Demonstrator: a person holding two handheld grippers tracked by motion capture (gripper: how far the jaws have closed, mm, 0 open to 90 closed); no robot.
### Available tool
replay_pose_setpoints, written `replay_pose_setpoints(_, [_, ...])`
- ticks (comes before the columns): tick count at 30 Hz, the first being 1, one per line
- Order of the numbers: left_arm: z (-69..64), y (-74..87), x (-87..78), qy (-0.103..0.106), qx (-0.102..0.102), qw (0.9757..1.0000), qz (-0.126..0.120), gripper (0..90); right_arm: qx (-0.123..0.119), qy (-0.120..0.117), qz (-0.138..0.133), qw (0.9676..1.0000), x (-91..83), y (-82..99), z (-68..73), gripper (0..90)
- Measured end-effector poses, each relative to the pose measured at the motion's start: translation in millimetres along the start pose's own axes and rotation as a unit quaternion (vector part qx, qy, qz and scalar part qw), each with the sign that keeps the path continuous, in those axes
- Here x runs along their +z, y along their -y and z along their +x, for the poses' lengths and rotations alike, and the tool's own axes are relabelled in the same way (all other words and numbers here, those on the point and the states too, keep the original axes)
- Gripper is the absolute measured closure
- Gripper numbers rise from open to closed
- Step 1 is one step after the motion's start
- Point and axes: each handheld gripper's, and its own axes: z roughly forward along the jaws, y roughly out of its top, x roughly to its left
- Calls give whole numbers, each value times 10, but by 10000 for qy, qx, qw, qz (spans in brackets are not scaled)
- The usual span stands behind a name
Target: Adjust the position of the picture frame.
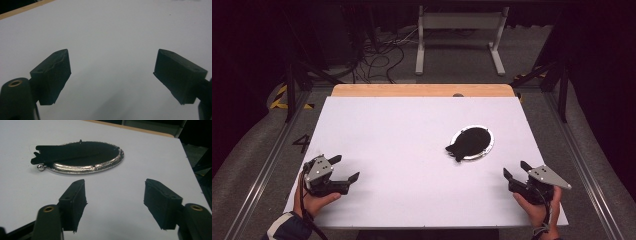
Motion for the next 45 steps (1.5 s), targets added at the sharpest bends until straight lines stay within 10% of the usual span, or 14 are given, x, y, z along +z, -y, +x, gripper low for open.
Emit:
replay_pose_setpoints(13, [-33,26,-25,148,250,9995,90,583,135,-54,405,9991,215,-35,-65,692])
replay_pose_setpoints(23, [-131,-27,109,717,493,9955,369,865,155,-170,683,9974,398,-154,-135,884])
replay_pose_setpoints(37, [-63,-58,128,549,493,9964,417,890,146,-70,923,9956,809,-371,-194,900])
replay_pose_setpoints(45, [2,-127,237,571,517,9962,409,889,615,-37,1163,9913,1081,-386,-263,900])
